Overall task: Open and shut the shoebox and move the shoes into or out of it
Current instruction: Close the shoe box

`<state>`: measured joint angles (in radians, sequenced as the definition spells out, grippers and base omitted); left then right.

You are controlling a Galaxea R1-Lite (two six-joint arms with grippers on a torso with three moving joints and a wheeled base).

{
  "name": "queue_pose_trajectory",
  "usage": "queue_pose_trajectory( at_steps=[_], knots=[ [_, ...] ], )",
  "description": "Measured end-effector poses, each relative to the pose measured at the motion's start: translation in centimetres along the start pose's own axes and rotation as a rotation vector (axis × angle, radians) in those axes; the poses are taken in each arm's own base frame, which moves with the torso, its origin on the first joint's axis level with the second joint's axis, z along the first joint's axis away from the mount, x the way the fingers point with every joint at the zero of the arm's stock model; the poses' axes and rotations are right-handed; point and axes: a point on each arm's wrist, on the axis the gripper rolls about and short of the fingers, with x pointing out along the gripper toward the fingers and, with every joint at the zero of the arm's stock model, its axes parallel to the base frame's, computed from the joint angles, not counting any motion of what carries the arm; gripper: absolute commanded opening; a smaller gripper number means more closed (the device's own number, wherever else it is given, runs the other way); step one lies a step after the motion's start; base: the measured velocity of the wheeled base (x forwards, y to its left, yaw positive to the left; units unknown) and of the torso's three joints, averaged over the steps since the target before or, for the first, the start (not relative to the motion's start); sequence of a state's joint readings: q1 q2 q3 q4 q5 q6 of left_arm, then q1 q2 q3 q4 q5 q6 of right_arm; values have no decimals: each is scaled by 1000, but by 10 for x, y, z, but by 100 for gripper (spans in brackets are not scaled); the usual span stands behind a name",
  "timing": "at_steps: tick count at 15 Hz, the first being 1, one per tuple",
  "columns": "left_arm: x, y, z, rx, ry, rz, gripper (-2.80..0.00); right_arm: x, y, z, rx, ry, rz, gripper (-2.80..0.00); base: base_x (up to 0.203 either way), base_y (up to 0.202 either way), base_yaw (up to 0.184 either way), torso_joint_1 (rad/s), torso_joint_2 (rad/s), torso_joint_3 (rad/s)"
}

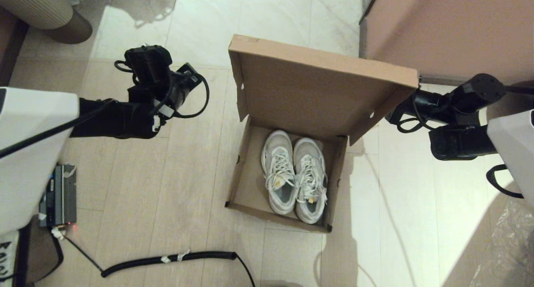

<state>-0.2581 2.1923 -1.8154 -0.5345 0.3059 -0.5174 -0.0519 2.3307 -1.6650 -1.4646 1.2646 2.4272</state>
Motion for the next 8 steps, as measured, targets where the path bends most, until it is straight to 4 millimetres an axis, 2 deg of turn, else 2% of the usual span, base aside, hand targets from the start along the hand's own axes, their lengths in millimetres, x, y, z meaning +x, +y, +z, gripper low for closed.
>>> queue_pose_trajectory(
  at_steps=[3,8],
  knots=[
    [20,10,-12,38,-4,-20,-280,-7,-1,-29,55,20,-51,-280,0,0,0,0,0,0],
    [28,19,-27,44,13,-7,-280,-18,-8,-78,176,70,-144,-280,0,0,0,0,0,0]
  ],
)
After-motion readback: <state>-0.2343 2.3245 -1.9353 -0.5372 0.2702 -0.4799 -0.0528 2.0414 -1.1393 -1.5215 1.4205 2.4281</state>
